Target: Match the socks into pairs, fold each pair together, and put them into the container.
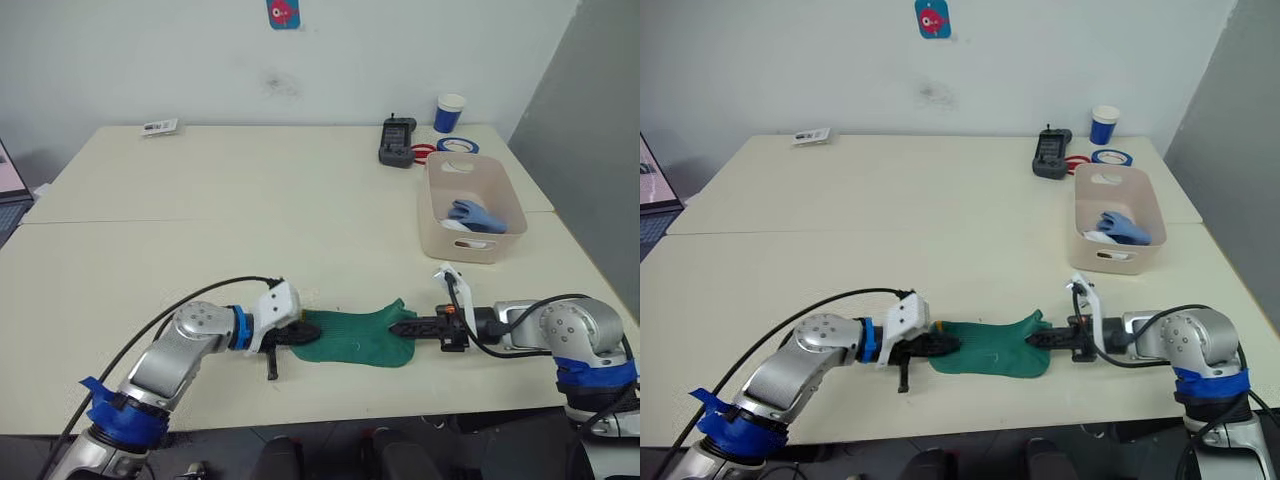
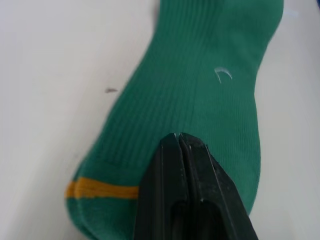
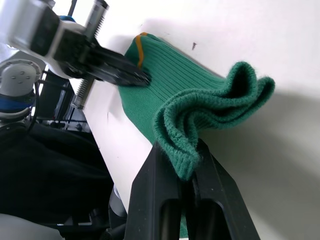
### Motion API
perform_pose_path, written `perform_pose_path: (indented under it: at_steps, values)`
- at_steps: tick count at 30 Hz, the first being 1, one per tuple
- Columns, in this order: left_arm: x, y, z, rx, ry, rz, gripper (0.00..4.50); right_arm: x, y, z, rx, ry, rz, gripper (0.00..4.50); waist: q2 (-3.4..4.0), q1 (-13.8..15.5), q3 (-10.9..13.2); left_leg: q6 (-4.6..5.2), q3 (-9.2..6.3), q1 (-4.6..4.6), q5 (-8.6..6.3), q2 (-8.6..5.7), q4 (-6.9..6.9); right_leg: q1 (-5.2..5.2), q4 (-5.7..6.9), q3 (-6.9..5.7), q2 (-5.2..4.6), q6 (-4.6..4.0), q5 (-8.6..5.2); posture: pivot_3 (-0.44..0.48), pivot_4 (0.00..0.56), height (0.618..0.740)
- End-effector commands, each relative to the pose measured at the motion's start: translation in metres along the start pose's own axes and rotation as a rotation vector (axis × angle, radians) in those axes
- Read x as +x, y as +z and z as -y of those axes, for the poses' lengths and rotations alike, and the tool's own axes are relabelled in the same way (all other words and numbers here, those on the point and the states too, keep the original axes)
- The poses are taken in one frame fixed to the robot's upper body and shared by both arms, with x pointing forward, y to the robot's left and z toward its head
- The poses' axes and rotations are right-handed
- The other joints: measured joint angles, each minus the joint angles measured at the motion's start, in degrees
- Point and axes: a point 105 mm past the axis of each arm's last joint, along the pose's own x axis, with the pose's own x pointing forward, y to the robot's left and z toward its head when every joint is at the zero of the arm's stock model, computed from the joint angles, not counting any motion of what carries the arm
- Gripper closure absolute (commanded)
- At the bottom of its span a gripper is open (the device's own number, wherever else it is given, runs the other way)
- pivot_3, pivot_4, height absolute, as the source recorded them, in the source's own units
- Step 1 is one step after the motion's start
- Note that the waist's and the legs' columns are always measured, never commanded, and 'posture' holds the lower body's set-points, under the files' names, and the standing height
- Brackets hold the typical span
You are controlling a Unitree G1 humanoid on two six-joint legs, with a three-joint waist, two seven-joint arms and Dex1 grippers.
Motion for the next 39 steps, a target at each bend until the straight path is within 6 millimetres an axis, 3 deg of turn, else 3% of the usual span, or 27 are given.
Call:
perform_pose_path:
  at_steps: [1, 7, 12, 20, 23, 28, 39]
  values:
    - [0.003, -0.018, 0.002, -0.024, 0.02, -0.09, 4.5, 0.004, 0.014, -0.023, -0.121, 0.065, 0.01, 4.48, 0.01, -0.02, -0.01, 0.0, 0.01, 0.01, 0.0, 0.0, 0.0, 0.0, 0.01, 0.01, 0.0, 0.0, 0.0, 0.0, 0.15, 0.74]
    - [0.011, -0.025, 0.002, -0.048, 0.056, -0.111, 4.5, 0.021, 0.019, -0.045, -0.223, 0.104, -0.033, 4.48, 0.22, 0.03, -0.14, 0.0, 0.0, 0.09, 0.0, 0.02, 0.0, 0.08, 0.03, 0.02, 0.0, 0.0, 0.0, 0.0, 0.15, 0.74]
    - [0.017, -0.016, 0.001, -0.079, 0.059, -0.073, 4.5, 0.041, 0.019, -0.039, -0.246, 0.065, -0.062, 4.48, 0.23, 0.22, -0.17, 0.01, -0.01, 0.07, 0.0, -0.07, 0.01, 0.13, -0.03, 0.02, -0.03, 0.01, 0.0, 0.0, 0.15, 0.74]
    - [0.012, -0.018, 0.0, -0.084, 0.066, -0.082, 4.5, 0.056, 0.021, -0.03, -0.237, 0.018, -0.06, 4.48, 0.23, 0.2, -0.17, 0.01, -0.04, 0.06, 0.0, -0.08, 0.01, 0.13, -0.02, 0.02, -0.05, 0.01, 0.0, 0.0, 0.15, 0.74]
    - [0.012, -0.019, 0.0, -0.085, 0.069, -0.084, 4.5, 0.058, 0.024, -0.03, -0.226, 0.02, -0.041, 3.69, 0.23, 0.15, -0.17, 0.01, -0.03, 0.07, 0.0, -0.07, 0.01, 0.13, -0.02, 0.04, -0.05, 0.01, 0.0, 0.0, 0.15, 0.74]
    - [0.012, -0.018, -0.001, -0.093, 0.073, -0.078, 4.5, 0.061, 0.033, -0.054, -0.246, 0.126, -0.01, 1.95, 0.24, 0.13, -0.17, 0.0, -0.04, 0.07, 0.0, -0.04, 0.01, 0.12, -0.01, 0.02, -0.05, 0.01, 0.0, 0.0, 0.15, 0.74]
    - [0.005, -0.018, -0.009, -0.085, 0.085, -0.088, 4.5, 0.059, 0.04, -0.065, -0.287, 0.185, 0.054, 1.95, 0.24, 0.1, -0.17, 0.0, -0.04, 0.07, 0.0, -0.03, 0.01, 0.12, -0.01, 0.02, -0.05, 0.01, 0.0, 0.0, 0.15, 0.74]
